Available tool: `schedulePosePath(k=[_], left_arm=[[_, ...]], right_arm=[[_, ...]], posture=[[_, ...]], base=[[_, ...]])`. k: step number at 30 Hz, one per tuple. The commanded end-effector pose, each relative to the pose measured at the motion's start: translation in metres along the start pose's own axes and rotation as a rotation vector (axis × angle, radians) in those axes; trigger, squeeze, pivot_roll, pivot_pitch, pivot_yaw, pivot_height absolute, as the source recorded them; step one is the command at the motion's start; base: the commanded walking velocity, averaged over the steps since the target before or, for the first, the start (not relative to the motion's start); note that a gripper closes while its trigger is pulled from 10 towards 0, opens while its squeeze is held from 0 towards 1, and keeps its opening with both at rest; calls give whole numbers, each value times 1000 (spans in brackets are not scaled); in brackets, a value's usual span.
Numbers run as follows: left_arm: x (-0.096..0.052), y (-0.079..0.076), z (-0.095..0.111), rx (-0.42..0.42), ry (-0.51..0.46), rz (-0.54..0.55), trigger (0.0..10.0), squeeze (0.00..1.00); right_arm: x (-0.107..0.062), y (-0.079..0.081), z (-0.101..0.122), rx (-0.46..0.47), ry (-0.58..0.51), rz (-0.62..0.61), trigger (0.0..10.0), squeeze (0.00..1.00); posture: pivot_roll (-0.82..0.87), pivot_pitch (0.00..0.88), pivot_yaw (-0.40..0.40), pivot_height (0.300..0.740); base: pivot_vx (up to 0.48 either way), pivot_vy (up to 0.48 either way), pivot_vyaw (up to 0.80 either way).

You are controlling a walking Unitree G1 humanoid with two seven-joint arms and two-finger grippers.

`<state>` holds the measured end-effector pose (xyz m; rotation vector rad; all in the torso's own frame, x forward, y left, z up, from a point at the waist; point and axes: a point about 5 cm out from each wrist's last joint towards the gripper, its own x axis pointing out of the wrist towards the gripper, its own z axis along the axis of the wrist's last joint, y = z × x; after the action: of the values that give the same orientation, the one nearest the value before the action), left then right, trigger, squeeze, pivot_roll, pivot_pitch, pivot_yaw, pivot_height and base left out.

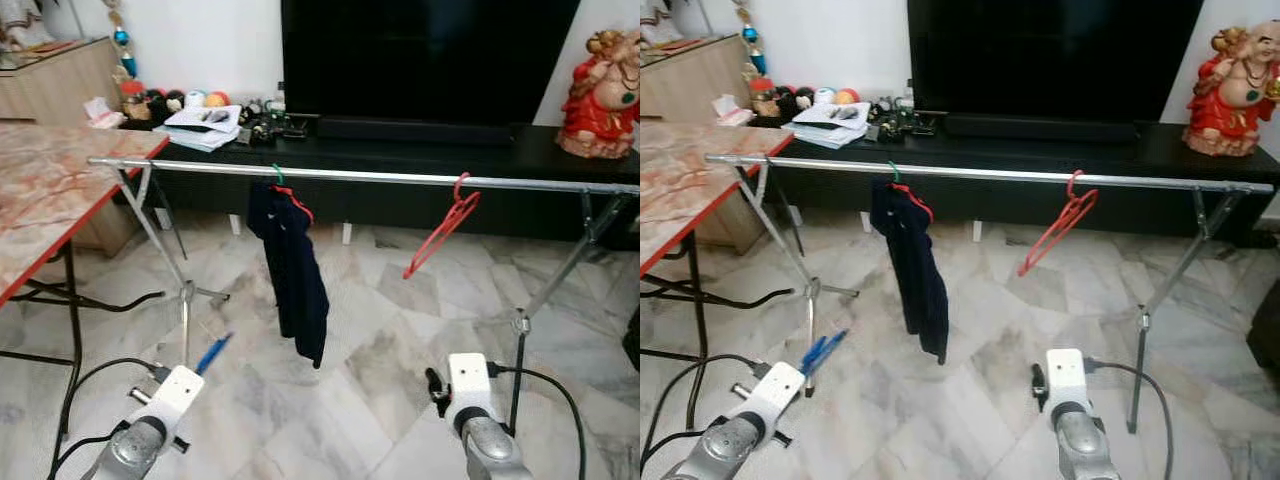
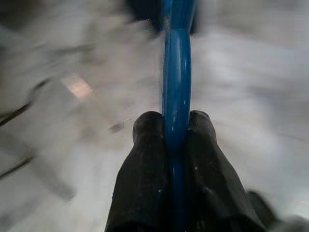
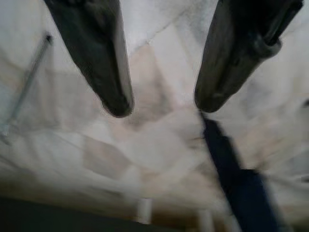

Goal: Hang hanger

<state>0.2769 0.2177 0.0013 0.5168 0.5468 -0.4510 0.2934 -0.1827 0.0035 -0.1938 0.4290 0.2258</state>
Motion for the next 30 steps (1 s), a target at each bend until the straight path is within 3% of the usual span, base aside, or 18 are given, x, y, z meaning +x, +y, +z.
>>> schedulePosePath(k=[1,5,6,7,10,16,17,18,22,23,24,25,30], left_arm=[[-2,-3,21,120,-69,-264,10000,0],[-7,-6,30,205,-72,-430,10000,0],[-10,-7,38,247,-81,-491,10000,0],[-10,-7,38,247,-81,-491,10000,0],[-13,-8,55,297,-113,-546,10000,0],[-16,-13,77,357,-140,-629,10000,0],[-17,-14,81,381,-133,-645,10000,0],[-19,-15,85,395,-133,-655,10000,0],[-25,-19,98,422,-153,-685,10000,0],[-26,-21,104,471,-156,-692,10000,0],[-26,-22,105,490,-155,-693,10000,0],[-26,-22,107,503,-155,-696,10000,0],[-28,-22,120,538,-165,-684,10000,0]], right_arm=[[6,12,31,-200,-111,258,10000,0],[3,15,39,-326,-123,441,10000,0],[2,16,49,-366,-143,540,10000,0],[2,16,49,-366,-143,540,10000,0],[-4,20,65,-448,-178,722,10000,0],[-10,31,82,-548,-214,915,10000,0],[-10,33,83,-561,-215,934,10000,976],[-10,35,84,-575,-220,940,10000,1000],[-8,39,87,-579,-250,913,10000,1000],[-7,43,87,-602,-257,896,10000,780],[-6,44,86,-614,-254,892,10000,780],[-6,46,85,-640,-249,892,10000,0],[-7,48,83,-641,-243,919,10000,0]], posture=[[97,10,29,740],[94,14,28,740],[87,16,30,740],[87,16,30,740],[87,16,30,740],[80,17,30,740],[78,18,31,740],[81,18,30,740],[88,17,29,740],[90,16,31,740],[91,17,32,740],[91,17,32,740],[92,15,31,740]], base=[[0,0,0],[0,0,0],[0,0,0],[0,0,0],[0,0,0],[0,0,0],[0,0,0],[0,0,0],[0,0,0],[0,0,0],[0,0,0],[0,0,0],[0,0,0]])
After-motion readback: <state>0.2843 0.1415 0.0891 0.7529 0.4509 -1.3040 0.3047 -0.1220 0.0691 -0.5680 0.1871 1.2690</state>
